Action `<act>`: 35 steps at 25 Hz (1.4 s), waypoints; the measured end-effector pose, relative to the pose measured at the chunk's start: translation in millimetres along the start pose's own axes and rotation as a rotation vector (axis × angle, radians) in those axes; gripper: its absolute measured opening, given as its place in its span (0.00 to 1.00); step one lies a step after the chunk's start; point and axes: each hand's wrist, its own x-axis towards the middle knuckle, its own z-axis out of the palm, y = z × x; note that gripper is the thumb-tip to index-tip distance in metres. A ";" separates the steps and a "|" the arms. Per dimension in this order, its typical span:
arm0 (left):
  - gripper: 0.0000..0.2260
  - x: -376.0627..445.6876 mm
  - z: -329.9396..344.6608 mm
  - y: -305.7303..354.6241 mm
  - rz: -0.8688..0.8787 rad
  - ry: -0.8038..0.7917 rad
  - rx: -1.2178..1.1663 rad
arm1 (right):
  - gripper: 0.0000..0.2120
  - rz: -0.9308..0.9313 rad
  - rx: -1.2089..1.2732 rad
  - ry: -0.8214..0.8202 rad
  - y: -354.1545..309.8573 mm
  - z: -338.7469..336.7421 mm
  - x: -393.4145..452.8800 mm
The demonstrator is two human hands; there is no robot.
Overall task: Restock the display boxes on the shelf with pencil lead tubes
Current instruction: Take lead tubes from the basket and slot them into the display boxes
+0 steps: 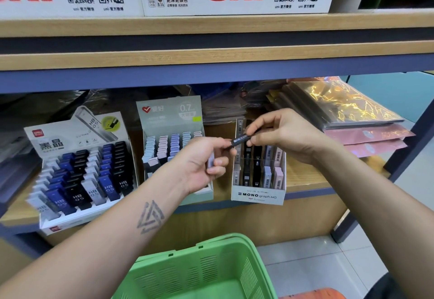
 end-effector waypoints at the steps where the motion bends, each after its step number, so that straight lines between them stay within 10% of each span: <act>1: 0.06 1.5 -1.3 0.8 0.067 0.043 0.030 | 0.09 0.005 -0.030 -0.008 0.3 -0.6 -0.5; 12: 0.07 0.1 11.5 -0.6 0.347 0.140 0.292 | 0.21 -0.102 -0.269 -0.090 -7.5 16.9 -2.0; 23: 0.14 -6.1 12.1 -0.8 -0.042 -0.079 0.036 | 0.11 -0.071 -0.624 0.575 7.3 -38.7 9.3; 35: 0.09 -2.1 13.9 -8.7 0.082 -0.043 0.123 | 0.09 -0.100 -0.913 0.456 35.3 -20.9 22.0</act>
